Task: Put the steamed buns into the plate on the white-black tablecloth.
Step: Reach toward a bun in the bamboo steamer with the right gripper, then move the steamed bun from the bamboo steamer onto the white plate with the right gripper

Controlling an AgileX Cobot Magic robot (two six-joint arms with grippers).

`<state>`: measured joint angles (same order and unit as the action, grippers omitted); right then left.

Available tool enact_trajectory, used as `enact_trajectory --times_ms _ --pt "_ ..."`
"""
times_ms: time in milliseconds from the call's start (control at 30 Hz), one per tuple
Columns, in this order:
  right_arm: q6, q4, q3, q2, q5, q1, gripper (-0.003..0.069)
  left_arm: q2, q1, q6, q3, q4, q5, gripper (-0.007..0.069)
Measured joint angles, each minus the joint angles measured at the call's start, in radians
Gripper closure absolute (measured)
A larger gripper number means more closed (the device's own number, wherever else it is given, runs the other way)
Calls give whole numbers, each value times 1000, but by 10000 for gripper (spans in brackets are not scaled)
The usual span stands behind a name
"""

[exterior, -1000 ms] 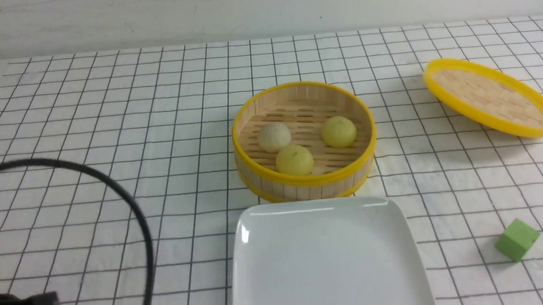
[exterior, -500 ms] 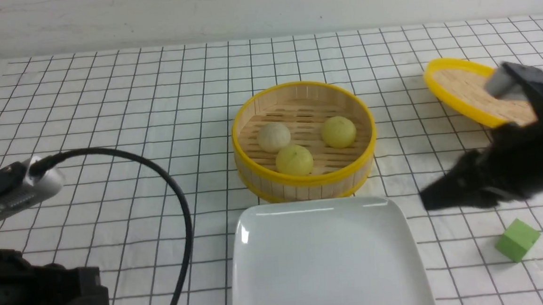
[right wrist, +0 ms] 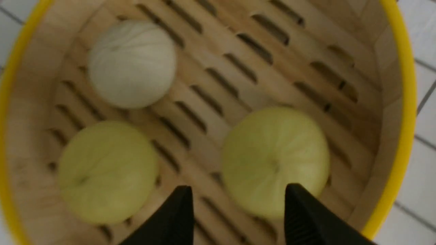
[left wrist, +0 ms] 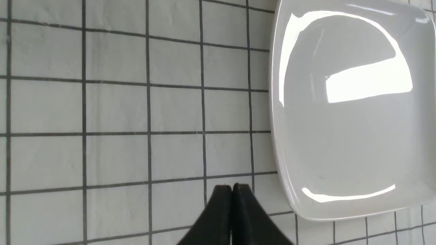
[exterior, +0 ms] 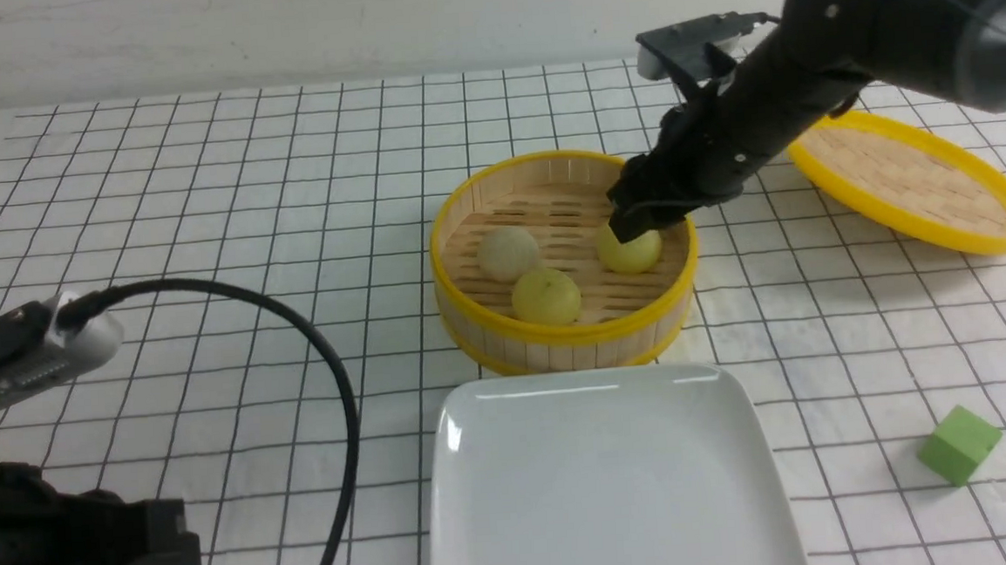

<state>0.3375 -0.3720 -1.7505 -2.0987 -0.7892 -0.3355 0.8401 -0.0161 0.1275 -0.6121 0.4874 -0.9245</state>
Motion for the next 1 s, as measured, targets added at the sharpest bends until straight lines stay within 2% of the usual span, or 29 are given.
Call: enact_trajectory --times_ms 100,200,233,300,333,400,500,600,733,867,900,1000 --pt "-7 42 -57 -57 -3 0 303 0 0 2 0 0 -1 591" --pt "-11 82 -89 -95 1 0 403 0 0 2 0 -1 -2 586" --pt "-11 82 -89 -95 1 0 412 0 0 3 0 -1 -2 585" --pt "-14 87 -101 -92 -11 0 505 0 0 3 0 -5 -5 581" --pt "-14 90 -110 -88 -33 0 587 0 0 3 0 -9 -7 579" --pt "-14 92 -118 -66 -88 -1 648 0 0 4 0 -17 -12 575" --pt "-20 94 -119 -13 -159 -6 650 0 0 4 0 -27 -20 571" --pt "-41 83 -96 118 -317 -16 644 0 0 4 0 -33 -36 569" --pt "-59 24 74 271 -413 -40 643 0 0 3 0 -36 -41 559" --pt "-63 11 368 352 -306 -115 640 0 0 3 0 -36 -42 552" --pt "-63 11 368 354 -296 -115 639 0 0 3 0 -37 -42 552" --pt "-66 8 568 361 -98 -178 620 0 0 3 0 -37 -41 549"
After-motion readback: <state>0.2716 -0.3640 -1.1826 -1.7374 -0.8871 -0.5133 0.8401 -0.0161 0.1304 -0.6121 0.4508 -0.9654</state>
